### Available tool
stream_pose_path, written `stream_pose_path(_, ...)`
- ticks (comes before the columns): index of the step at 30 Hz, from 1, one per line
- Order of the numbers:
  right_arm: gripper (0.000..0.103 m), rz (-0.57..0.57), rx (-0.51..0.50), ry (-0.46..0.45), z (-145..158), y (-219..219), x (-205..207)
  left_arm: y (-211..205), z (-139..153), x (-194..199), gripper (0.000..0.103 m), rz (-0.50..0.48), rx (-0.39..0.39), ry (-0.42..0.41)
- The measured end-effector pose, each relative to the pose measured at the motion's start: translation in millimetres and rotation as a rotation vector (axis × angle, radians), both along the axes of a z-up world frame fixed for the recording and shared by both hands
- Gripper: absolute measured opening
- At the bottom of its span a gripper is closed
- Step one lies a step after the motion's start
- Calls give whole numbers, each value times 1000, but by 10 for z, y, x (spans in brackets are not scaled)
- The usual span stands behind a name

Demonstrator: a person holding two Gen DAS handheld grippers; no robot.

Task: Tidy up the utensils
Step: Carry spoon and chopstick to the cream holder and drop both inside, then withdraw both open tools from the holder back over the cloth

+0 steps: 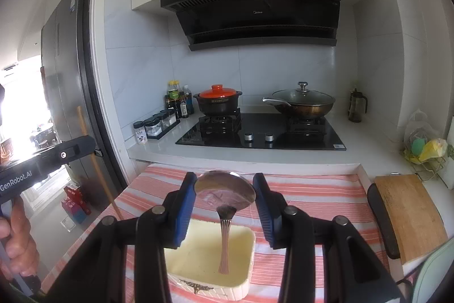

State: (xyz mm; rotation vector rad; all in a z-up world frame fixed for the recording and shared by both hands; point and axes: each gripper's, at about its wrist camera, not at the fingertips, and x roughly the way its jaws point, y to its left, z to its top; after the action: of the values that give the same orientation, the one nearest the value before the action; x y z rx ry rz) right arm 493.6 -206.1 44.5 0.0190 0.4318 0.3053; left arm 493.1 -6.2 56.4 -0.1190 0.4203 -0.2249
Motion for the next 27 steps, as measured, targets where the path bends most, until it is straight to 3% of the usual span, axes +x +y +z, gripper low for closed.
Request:
stream_pose_path(5, 41, -4, -4, 125, -539, 47, 279, -76, -631, 430, 4, -5, -13, 162)
stream_pose_path(12, 41, -15, -31, 297, -1210, 27, 581, -106, -1444, 759, 5, 23, 36, 373)
stream_pose_path(13, 42, -19, -27, 317, -1259, 15, 611, -78, -1485, 759, 12, 31, 27, 386)
stream_pose_path(15, 46, -39, -12, 322, -1264, -33, 596, -2, -1490, 662, 44, 44, 1, 387)
stream_pose_path(16, 52, -45, -5, 317, -1235, -54, 565, 48, -1460, 569, 72, 62, -1, 369)
stream_pose_path(17, 62, -49, 2, 306, -1193, -85, 516, 112, -1420, 487, 86, 82, 3, 342)
stream_pose_path(22, 64, -49, -40, 272, -967, -156, 23, 381, -1314, -179, 100, 72, 36, 292)
stream_pose_path(24, 73, -75, -89, 265, -922, -166, -269, 493, -1352, -505, 100, 84, 56, 289)
stream_pose_path(27, 79, -100, -126, 253, -938, -217, -792, 618, -1481, -952, 100, 115, 88, 308)
